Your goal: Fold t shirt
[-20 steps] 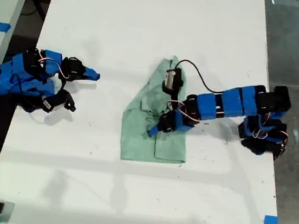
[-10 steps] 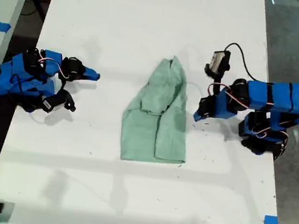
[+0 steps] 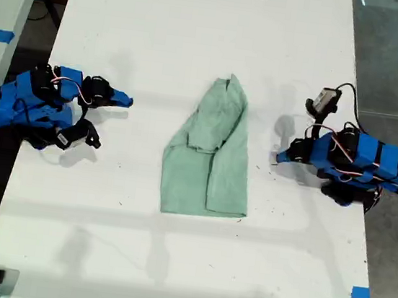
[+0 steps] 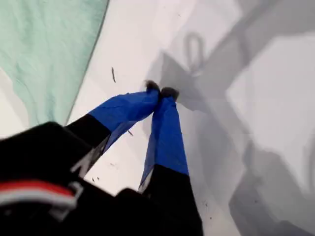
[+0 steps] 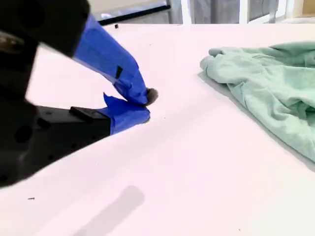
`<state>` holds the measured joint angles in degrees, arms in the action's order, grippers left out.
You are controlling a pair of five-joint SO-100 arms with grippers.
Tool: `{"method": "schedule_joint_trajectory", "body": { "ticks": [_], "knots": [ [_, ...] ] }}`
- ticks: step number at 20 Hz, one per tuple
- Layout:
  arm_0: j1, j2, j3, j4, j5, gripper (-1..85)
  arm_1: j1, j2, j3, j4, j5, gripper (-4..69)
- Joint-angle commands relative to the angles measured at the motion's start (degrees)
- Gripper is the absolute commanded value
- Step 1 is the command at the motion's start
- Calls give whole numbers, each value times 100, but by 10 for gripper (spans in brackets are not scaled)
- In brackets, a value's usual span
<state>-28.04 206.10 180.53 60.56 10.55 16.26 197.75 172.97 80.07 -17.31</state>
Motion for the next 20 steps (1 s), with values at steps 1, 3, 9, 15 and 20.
{"method": "schedule_joint_trajectory", "body": {
  "ticks": [1, 3, 9, 15, 20],
  "knots": [
    [53, 44, -53, 9, -123, 0, -149, 352, 167, 70, 123, 9],
    [62, 44, -53, 26, -141, 0, -123, 352, 176, 105, 97, 9],
    [114, 44, -70, -9, -105, 0, -334, 352, 193, 132, 334, 9],
    [-18, 44, -62, 97, -193, 0, -352, 352, 193, 132, 308, 9],
    [44, 44, -62, 97, -229, 0, -360, 352, 193, 132, 299, 9]
  ]
}}
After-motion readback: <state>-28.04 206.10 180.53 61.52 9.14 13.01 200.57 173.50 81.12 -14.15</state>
